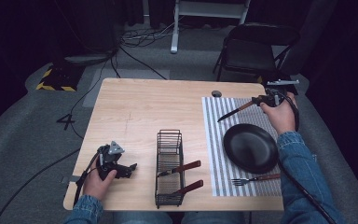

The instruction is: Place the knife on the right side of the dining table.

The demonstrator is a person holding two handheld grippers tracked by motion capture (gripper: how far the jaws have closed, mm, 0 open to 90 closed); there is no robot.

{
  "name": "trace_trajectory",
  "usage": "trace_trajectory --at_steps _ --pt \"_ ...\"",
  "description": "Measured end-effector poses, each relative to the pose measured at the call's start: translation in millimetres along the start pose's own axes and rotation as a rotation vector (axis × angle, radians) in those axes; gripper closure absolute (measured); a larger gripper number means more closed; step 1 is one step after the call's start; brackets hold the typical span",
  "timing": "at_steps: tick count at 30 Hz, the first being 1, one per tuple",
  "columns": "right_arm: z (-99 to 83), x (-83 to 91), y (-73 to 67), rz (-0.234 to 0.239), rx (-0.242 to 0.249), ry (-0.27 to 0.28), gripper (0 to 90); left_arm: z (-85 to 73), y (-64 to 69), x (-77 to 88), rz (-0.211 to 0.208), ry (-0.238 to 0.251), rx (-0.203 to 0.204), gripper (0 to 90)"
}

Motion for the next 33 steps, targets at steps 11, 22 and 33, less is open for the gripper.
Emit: trace_trajectory --at_steps 11,22,33 --pt "-6.8 -1.1 13.6 0.008 -0.042 -0.004 60.7 0.0 0.0 0.0 0.000 0.000 0.000 0.2" --pt "-23.7 -14.0 29.0 0.011 -0.089 -0.050 55.3 0.0 0.0 0.0 0.000 0.000 0.000 0.2" --pt "-34.0 -23.7 35.5 0.007 -0.107 -0.073 50.5 0.0 0.0 0.0 0.000 0.000 0.000 0.2"
Point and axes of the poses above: each handheld gripper's, and its own axes: x roughly backward along the jaws, z roughly out of its top, y roughly to its right, the point moved 5 cm from there along -x, roughly forward along the jaws, and after that the axes turned 6 degrees about -z, right-handed, at the moved point
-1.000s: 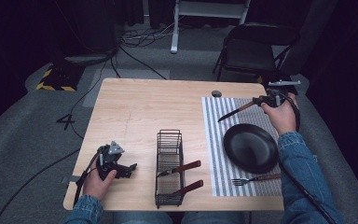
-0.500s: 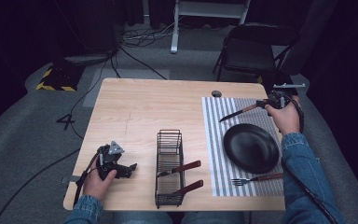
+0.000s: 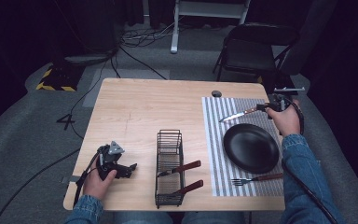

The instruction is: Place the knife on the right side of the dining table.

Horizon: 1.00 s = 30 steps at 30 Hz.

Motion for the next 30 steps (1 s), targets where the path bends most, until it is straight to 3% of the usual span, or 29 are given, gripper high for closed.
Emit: trace_trajectory --at_steps 15,30 --pt "-7.8 -11.4 3.3 -0.022 -0.007 -0.008 44.0 0.0 0.0 0.0 0.000 0.000 0.000 0.2" --pt "-19.0 -20.5 10.3 -0.020 -0.054 -0.034 41.7 0.0 0.0 0.0 0.000 0.000 0.000 0.2"
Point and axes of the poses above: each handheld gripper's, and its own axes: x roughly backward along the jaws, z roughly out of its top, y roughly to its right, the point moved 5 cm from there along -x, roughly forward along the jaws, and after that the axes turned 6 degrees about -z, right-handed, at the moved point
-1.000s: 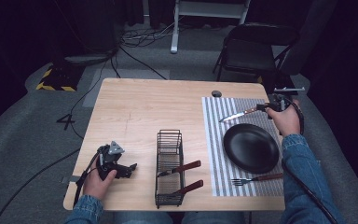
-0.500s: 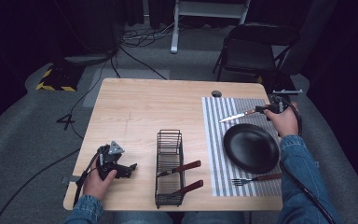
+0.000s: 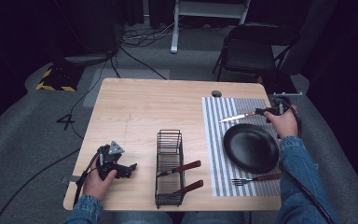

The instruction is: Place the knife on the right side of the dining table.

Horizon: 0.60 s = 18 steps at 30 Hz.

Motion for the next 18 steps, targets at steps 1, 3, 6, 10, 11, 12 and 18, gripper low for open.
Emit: trace_trajectory --at_steps 1,3,6,10,11,12,18 --pt "-0.8 -0.8 0.7 -0.002 -0.002 -0.003 41.6 0.0 0.0 0.0 0.000 0.000 0.000 0.1" --pt "-2.6 -1.8 1.5 0.000 -0.008 -0.008 41.4 0.0 0.0 0.0 0.000 0.000 0.000 0.2" --pt "-5.9 -4.2 3.4 -0.004 -0.010 -0.015 40.9 0.0 0.0 0.0 0.000 0.000 0.000 0.2" --pt "-10.4 -8.3 5.6 -0.010 -0.008 -0.023 40.0 0.0 0.0 0.0 0.000 0.000 0.000 0.2" --pt "-11.7 -9.5 6.1 -0.011 -0.011 -0.025 39.9 0.0 0.0 0.0 0.000 0.000 0.000 0.2" --pt "-12.4 -10.2 6.5 -0.012 -0.013 -0.026 39.9 0.0 0.0 0.0 0.000 0.000 0.000 0.2" --pt "-18.4 -15.2 9.9 -0.006 -0.024 -0.035 39.9 0.0 0.0 0.0 0.000 0.000 0.000 0.2"
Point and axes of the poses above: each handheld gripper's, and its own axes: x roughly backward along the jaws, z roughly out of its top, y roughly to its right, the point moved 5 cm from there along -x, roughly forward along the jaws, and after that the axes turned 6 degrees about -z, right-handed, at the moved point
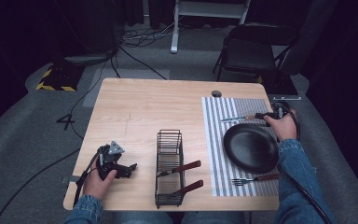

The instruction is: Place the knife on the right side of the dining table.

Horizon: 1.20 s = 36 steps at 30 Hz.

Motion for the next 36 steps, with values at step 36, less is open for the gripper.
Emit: trace_trajectory --at_steps 36 --pt "9.1 21.3 -3.3 0.000 0.037 0.066 41.8 0.0 0.0 0.0 0.000 0.000 0.000 0.1"
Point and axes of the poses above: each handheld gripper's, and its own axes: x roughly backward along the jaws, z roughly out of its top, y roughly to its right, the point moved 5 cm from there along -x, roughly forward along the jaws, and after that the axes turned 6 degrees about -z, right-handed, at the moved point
